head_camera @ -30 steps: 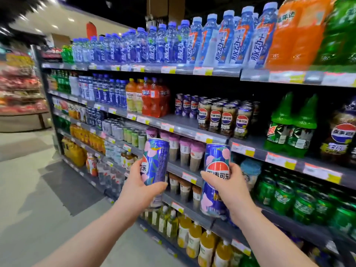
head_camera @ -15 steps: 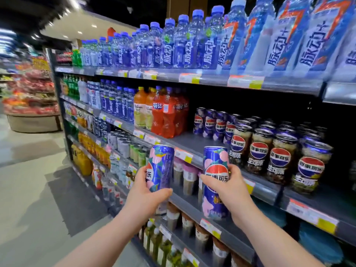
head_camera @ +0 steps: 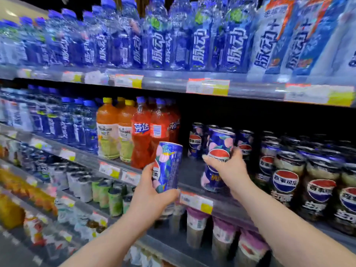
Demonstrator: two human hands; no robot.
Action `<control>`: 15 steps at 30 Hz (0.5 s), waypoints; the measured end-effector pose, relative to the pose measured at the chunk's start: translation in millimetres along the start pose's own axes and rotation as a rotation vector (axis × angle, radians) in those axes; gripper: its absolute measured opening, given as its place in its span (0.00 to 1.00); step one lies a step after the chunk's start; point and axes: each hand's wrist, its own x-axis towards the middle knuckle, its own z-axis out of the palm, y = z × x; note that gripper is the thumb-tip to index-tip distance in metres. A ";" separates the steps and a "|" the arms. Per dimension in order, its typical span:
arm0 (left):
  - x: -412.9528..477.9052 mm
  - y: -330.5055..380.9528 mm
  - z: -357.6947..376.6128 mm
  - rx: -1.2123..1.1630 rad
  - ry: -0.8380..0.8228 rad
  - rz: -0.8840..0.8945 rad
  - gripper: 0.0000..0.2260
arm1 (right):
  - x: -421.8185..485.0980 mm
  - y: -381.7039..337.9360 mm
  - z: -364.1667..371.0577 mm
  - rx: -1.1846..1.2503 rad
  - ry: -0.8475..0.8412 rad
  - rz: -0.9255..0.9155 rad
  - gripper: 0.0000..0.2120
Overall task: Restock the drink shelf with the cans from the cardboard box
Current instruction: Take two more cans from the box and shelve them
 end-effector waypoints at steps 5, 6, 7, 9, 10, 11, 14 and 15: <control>47.0 -9.4 -22.0 -0.026 -0.069 0.028 0.27 | 46.8 13.7 42.1 -0.115 0.131 0.027 0.32; 53.9 -12.8 -24.1 -0.031 -0.076 0.028 0.27 | 53.8 17.0 48.5 -0.144 0.143 0.032 0.33; 60.0 -15.0 -25.9 -0.036 -0.084 0.032 0.27 | 60.8 21.2 55.3 -0.170 0.151 0.034 0.33; 70.9 -20.2 -29.4 -0.049 -0.096 0.035 0.30 | 73.8 28.5 68.3 -0.188 0.165 0.044 0.35; 74.9 -21.2 -31.0 -0.053 -0.101 0.032 0.30 | 79.8 32.1 74.4 -0.181 0.171 0.052 0.36; 77.9 -20.8 -33.0 -0.050 -0.102 0.027 0.30 | 84.6 34.5 80.0 -0.175 0.175 0.058 0.36; 85.9 -22.7 -37.7 -0.026 -0.105 0.023 0.31 | 94.0 40.6 92.3 -0.205 0.151 0.056 0.38; 87.6 -22.6 -39.4 -0.024 -0.109 0.020 0.31 | 95.3 42.6 94.5 -0.222 0.123 0.049 0.39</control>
